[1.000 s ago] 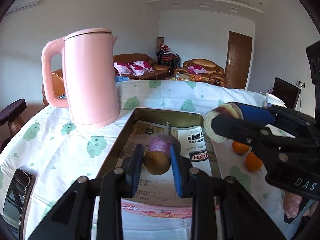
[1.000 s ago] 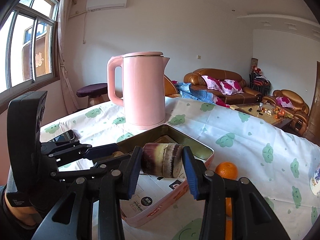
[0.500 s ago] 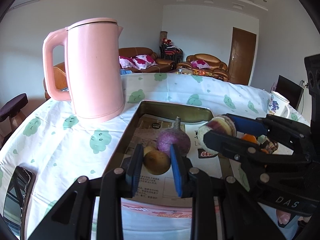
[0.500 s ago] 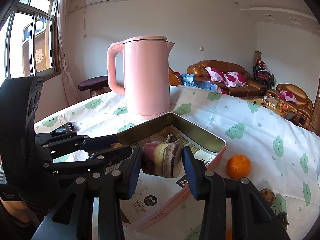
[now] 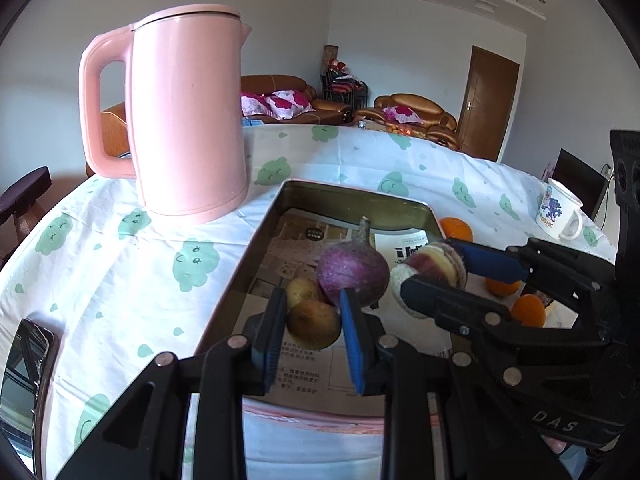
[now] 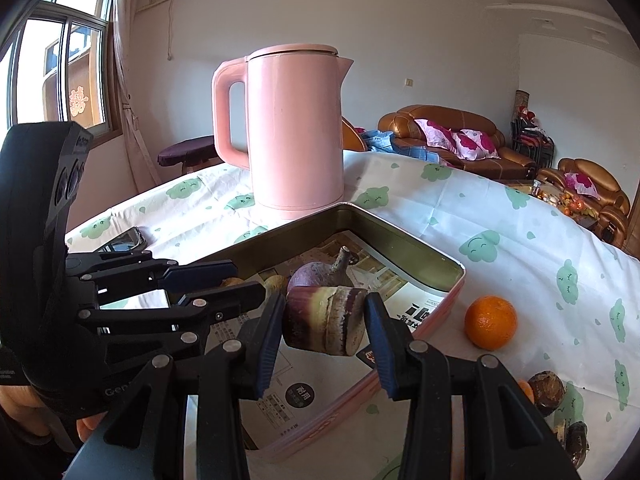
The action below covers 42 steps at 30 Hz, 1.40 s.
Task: Organize fruits
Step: 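Lower the potato and cake roll into the tin and open both grippers, then move the left gripper to an orange while the right moves to a dark round fruit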
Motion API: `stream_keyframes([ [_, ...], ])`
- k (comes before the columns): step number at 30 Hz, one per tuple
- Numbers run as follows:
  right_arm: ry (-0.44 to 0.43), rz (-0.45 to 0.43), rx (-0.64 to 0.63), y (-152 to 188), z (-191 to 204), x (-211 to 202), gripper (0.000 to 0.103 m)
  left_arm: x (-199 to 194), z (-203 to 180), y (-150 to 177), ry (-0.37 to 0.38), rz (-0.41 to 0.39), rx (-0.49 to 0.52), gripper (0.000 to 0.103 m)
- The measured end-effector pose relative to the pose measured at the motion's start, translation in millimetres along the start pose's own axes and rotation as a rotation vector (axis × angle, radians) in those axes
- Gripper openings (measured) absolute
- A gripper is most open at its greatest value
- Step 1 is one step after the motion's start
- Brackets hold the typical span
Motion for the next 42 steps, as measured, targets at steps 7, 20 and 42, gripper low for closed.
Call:
stream_keyframes([
  [7,-0.003,0.022,-0.008,6,2,5,0.043,1,0,1,0.000,0.011,0.000,0.028],
  [20,-0.013,0.031,-0.018,6,5,7,0.044,-2,2,1,-0.018,-0.010,-0.009,0.030],
  [42,0.102,-0.075,0.054,-1,-42,-50,0.078,-44,-7,-14,-0.094,-0.167,-0.011,0.103],
])
Point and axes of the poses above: each gripper's, at about its wrist camera, not at the fingertips, and x roughly the way its jaws point, z to its left, y to its underside, the point moved 7 cm from there along x, roughly the way its jaws point, and after that the axes turned 10 degrees about y, right-handed, at the moved point
